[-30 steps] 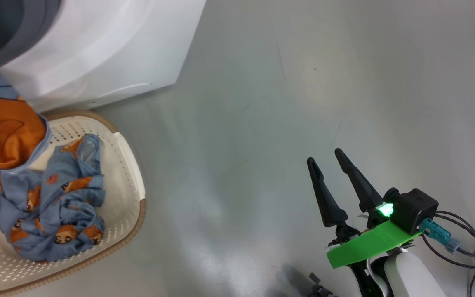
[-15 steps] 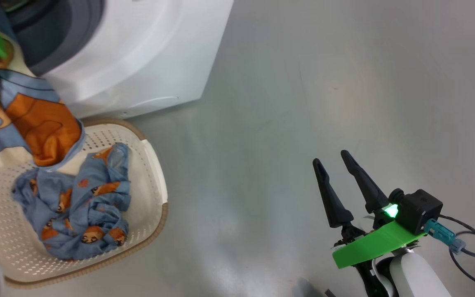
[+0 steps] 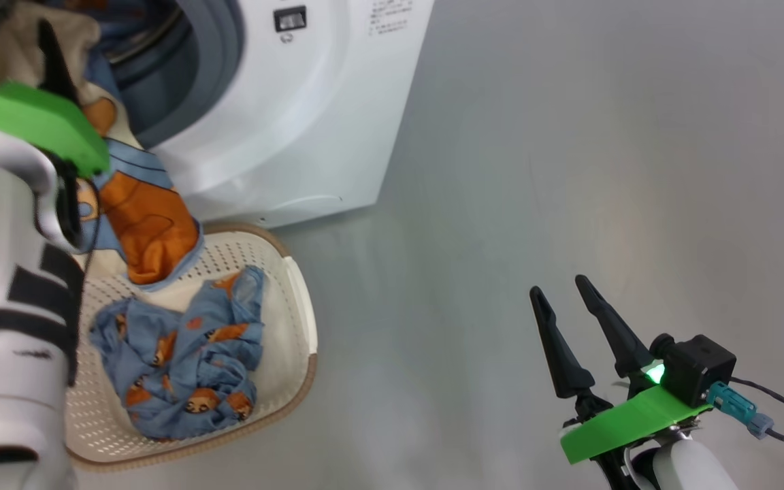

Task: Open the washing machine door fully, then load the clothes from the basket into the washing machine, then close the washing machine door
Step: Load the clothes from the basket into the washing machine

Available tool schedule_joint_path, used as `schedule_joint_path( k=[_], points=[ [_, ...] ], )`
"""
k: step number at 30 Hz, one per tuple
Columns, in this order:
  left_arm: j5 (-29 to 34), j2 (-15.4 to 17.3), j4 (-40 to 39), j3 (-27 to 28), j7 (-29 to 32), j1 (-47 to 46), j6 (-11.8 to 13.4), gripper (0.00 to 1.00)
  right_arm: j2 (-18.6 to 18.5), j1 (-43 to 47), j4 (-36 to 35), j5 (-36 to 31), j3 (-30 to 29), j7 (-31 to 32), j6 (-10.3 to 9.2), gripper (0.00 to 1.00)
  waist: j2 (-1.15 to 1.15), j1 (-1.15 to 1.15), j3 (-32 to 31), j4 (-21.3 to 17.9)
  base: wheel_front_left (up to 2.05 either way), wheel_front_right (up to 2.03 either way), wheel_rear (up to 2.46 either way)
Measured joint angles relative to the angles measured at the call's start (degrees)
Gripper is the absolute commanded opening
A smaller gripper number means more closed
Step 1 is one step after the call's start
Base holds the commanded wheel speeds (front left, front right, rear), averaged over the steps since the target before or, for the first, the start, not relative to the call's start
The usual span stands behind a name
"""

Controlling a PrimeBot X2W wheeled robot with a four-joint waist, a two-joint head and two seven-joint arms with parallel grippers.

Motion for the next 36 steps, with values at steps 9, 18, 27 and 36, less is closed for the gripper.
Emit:
schedule_joint_path(
  k=[9, 18, 27, 36],
  points=[
    [-1.3, -2.2, -5.1, 1.0, 0.0, 10.4, -1.9, 1.0, -1.3, 2.7, 0.2, -0.3, -2.0, 0.0, 0.0, 1.0, 0.0, 0.0, -5.7, 2.6, 0.0, 0.0, 0.0],
    [-1.3, -4.4, -12.3, 0.8, 0.0, 22.3, -3.8, 1.0, -2.3, 6.9, 0.1, -0.3, -3.8, 0.0, 0.0, 1.0, 0.0, 0.0, -12.1, 6.0, 0.0, 0.0, 0.0],
    [-1.3, -6.0, -23.5, 0.8, 0.0, 33.5, -5.0, 1.0, -2.9, 7.3, -0.6, -0.4, -4.0, 0.0, 0.0, 1.0, 0.0, 0.0, -14.0, 8.9, 0.0, 0.0, 0.0],
    [-1.4, -6.3, -33.6, -0.4, 0.0, 44.1, -5.7, 1.0, -3.2, 7.9, -1.1, -0.8, -4.1, 0.0, 0.0, 1.0, 0.0, 0.0, -13.5, 9.7, 0.0, 0.0, 0.0]
  ],
)
